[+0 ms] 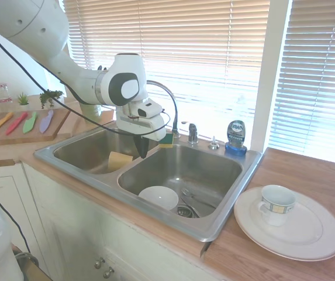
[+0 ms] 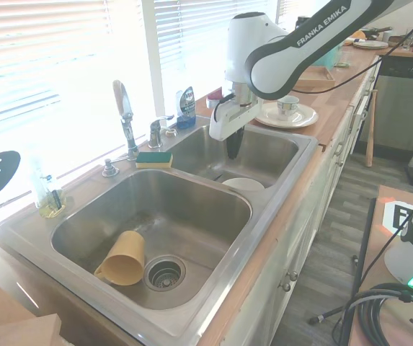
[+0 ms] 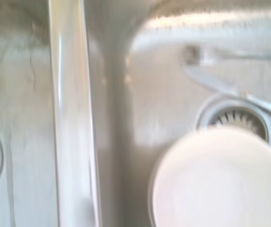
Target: Turn on the faucet
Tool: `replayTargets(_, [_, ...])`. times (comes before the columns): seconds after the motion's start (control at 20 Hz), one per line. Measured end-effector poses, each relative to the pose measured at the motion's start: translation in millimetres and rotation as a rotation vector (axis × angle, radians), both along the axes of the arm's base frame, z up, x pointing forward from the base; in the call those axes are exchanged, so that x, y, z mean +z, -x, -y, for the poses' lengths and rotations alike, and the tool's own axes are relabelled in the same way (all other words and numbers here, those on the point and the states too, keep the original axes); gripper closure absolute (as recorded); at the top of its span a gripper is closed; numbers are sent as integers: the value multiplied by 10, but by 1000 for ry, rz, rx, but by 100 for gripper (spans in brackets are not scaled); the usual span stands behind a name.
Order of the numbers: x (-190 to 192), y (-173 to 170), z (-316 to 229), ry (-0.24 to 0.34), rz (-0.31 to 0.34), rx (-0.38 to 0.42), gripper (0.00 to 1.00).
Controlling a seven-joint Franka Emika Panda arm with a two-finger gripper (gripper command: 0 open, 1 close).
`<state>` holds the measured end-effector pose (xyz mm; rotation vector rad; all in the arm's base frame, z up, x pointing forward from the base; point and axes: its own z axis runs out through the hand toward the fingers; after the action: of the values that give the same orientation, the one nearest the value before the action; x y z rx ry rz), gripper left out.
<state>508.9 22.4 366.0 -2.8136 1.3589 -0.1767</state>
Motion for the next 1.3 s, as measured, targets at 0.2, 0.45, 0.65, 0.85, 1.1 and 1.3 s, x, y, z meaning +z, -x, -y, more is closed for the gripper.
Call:
replayTargets(0.2, [-2, -457, 30, 4, 22, -18, 100])
replayTargets(0.45, [21, -1057, 136, 9, 35, -48, 100])
replayTargets(0.65, [33, -1466, 240, 22, 40, -73, 100])
replayTargets(0.85, [28, -1781, 241, 28, 44, -82, 100])
replayTargets(1.1, [28, -1999, 210, 31, 70, -103, 100])
replayTargets(1.3, [89, -2046, 210, 71, 132, -149, 100])
